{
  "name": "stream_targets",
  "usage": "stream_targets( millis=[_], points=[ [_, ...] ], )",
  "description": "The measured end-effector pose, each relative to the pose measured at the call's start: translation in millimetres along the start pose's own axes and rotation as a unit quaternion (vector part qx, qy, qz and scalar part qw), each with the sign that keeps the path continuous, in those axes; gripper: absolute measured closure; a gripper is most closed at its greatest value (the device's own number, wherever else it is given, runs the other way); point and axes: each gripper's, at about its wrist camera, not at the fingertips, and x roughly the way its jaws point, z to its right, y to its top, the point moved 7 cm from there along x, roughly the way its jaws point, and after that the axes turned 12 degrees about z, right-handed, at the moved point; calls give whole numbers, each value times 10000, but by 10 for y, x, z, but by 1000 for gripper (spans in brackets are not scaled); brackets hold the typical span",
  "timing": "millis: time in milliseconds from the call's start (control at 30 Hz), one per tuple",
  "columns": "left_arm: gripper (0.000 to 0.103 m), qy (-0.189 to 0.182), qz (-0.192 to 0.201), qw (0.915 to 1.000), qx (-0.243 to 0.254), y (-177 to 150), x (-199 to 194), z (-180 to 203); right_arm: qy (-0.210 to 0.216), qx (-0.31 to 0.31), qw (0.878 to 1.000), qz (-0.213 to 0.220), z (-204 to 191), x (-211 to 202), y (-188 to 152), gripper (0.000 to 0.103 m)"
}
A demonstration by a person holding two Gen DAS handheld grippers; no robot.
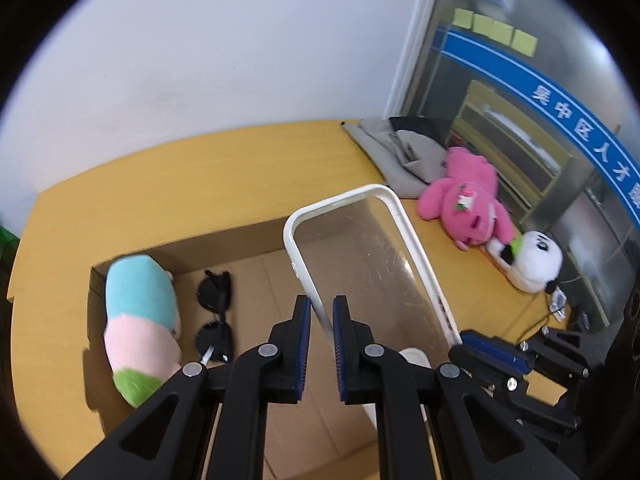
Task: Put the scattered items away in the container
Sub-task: 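Lift the phone case with the right tool and carry it over the box, then open the right tool to drop the phone case into the box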
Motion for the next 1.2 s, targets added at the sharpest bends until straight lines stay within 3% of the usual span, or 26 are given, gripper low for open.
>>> stream_targets(
  millis=[267, 567, 1200],
  points=[
    [93, 53, -595, 9980, -196, 66, 708, -416, 41, 215, 9978, -622, 77, 702, -85, 96],
    [94, 86, -1273, 9916, -191, -246, 1449, -636, 47, 646, 9898, -1266, 279, 1349, -501, 96],
    [95, 238, -1847, 9820, -322, -680, 2084, -950, 145, 880, 9740, -2084, 370, 2032, -1059, 95]
  ],
)
